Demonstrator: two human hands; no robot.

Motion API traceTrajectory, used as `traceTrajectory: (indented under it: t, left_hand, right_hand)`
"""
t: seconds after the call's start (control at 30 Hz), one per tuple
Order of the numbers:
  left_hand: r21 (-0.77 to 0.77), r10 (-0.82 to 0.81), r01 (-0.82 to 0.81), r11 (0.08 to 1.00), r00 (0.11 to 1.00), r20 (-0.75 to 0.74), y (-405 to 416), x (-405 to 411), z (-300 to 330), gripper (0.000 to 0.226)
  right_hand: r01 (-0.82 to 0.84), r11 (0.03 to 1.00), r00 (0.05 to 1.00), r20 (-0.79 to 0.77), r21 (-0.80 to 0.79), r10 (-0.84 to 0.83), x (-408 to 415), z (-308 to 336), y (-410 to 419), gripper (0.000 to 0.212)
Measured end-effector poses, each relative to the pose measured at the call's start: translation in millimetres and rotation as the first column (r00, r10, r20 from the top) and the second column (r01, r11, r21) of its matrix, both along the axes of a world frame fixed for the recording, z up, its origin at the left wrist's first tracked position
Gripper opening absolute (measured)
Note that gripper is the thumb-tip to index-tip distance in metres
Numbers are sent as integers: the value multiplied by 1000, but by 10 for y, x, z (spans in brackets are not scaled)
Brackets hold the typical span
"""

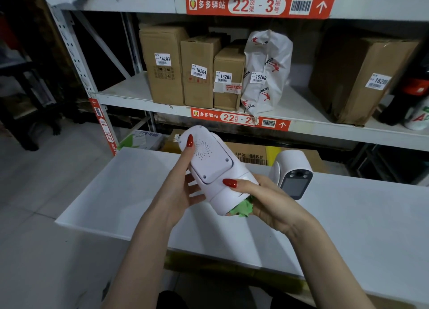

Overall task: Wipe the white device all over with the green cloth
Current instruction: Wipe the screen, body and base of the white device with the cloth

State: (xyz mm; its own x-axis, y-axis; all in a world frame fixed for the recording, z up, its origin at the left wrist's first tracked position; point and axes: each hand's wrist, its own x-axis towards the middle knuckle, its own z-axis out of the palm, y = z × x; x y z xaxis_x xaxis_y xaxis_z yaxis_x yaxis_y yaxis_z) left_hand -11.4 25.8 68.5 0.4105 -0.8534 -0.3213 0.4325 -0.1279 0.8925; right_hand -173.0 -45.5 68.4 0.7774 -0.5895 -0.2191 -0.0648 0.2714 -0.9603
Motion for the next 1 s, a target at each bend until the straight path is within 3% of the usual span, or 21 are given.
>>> traceTrajectory:
  t: [0.17,0.63,0.87,1.0]
  left_hand:
    - [-32,-10,9,999,1000,-27,-2,-17,-1,61]
    - [-91,-59,67,994,994,91,-9,-34,-80,77]
    - [-111,-74,77,991,997,31,-19,-32,-124,85]
    - [-132,-17,20,991,1000,25,-22,-60,-126,79]
  right_hand:
    - [6,999,1000,-12,-42,-7,-24,15,-11,59]
    - [84,994,996,-38,-65,-86,-31,11,-37,41]
    - [131,970,983,-101,-205,-154,-20,-48,-72,70]
    - [150,943,967,-154,-297,-203,-9,-41,-65,73]
